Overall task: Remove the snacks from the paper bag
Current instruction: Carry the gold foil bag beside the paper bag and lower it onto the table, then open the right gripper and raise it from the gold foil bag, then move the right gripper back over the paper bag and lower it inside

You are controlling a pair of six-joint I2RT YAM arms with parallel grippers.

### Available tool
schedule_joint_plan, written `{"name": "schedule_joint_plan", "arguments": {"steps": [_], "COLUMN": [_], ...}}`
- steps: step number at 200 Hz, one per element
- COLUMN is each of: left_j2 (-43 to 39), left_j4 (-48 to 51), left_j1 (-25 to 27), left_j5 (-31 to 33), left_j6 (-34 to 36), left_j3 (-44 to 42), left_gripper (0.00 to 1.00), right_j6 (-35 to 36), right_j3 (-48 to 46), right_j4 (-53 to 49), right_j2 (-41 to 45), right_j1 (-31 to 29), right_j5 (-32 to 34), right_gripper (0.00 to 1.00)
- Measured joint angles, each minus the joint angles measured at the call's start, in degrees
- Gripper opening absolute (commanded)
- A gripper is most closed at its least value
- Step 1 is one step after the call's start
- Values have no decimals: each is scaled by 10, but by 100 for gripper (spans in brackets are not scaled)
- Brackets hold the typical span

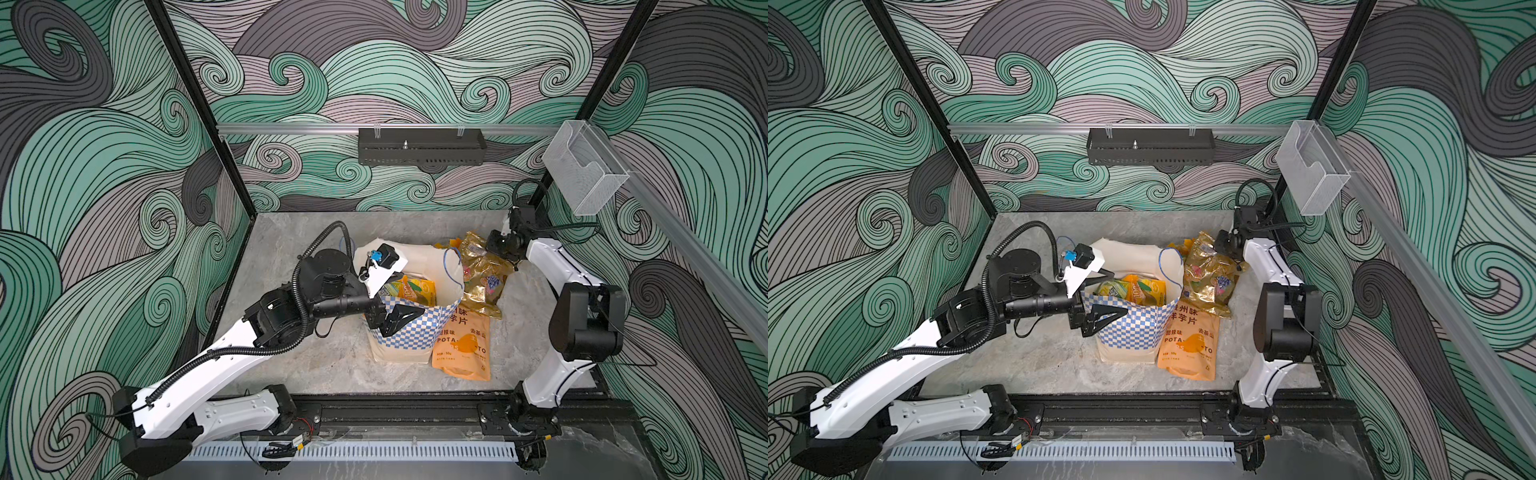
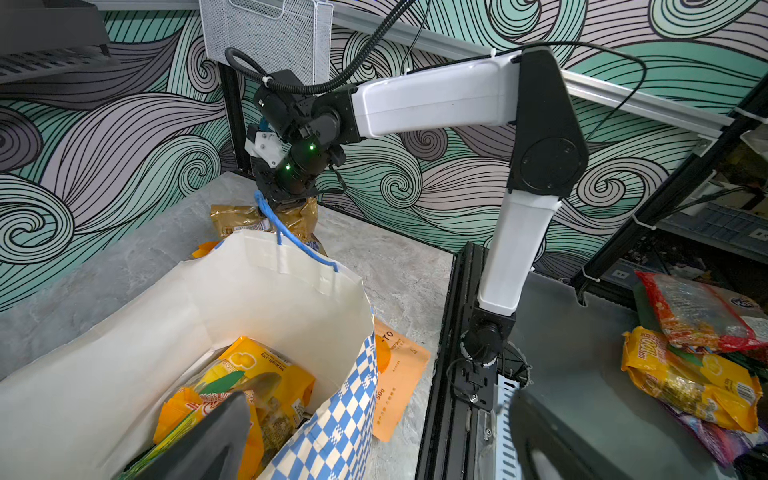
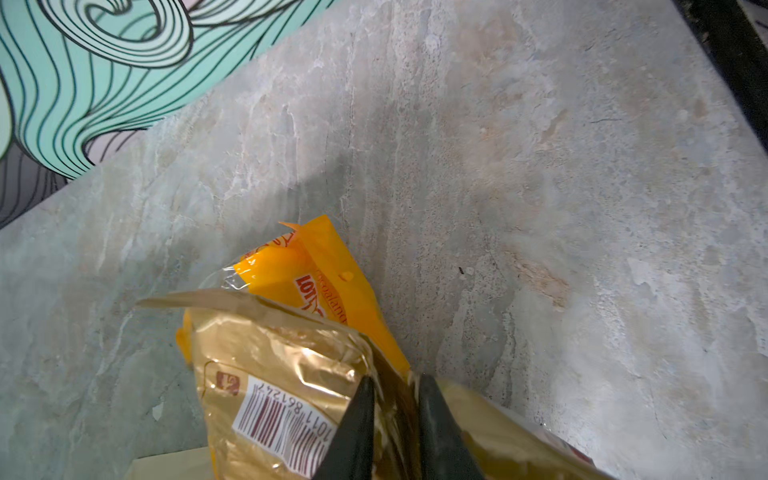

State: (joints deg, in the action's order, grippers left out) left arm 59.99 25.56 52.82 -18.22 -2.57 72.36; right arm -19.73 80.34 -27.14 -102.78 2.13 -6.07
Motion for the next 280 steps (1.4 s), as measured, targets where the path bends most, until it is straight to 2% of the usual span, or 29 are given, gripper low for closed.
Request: {"name": "schedule_joint_plan", "arguments": {"steps": [23, 53, 81, 102, 161, 193, 233, 280], "left_j2": [-3, -7, -7, -9, -41, -76, -109, -136], "left_j4": [3, 4, 5, 7, 4, 1, 2, 10], "left_j1": [0, 0, 0, 0, 0, 0, 0, 0], "left_j5": [7, 16, 23, 33, 96, 147, 209, 255], "left_j6": [3, 6, 7, 7, 7, 7, 9, 8], "left_j3": [0, 0, 0, 0, -7, -24, -47, -59], "left_gripper": [98, 98, 98, 98, 98, 98, 98, 98], "right_j6": [-5, -13, -18, -16, -18, -19, 3, 60], "right_j3": [0, 11, 18, 18, 42, 75, 167, 263], "right_j4": [-1, -15, -28, -41, -47, -34, -37, -78], "right_j2": [-15, -27, -23, -1, 153, 232, 258, 225], "right_j1": [-1, -2, -2, -2, -6, -35, -141, -296], "right_j5": [3, 19, 31, 36, 9, -22, -58, -90], "right_gripper": [47, 62, 80, 88, 91, 91, 93, 94]}}
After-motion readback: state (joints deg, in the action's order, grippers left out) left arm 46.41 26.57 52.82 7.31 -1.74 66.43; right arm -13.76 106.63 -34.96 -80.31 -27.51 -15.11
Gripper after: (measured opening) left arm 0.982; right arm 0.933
